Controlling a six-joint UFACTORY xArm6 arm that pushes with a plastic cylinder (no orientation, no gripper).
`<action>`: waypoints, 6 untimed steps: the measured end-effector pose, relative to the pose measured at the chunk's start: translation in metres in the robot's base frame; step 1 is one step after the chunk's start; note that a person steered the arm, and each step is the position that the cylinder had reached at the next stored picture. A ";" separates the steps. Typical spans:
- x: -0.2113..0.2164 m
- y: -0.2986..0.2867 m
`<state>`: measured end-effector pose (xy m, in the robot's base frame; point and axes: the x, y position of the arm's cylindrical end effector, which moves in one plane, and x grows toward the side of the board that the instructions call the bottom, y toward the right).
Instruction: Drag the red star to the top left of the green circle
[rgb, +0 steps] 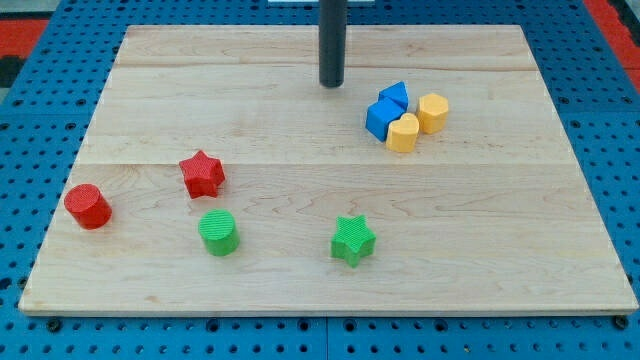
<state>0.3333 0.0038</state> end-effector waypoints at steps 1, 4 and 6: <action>0.047 -0.015; 0.102 -0.134; 0.139 -0.097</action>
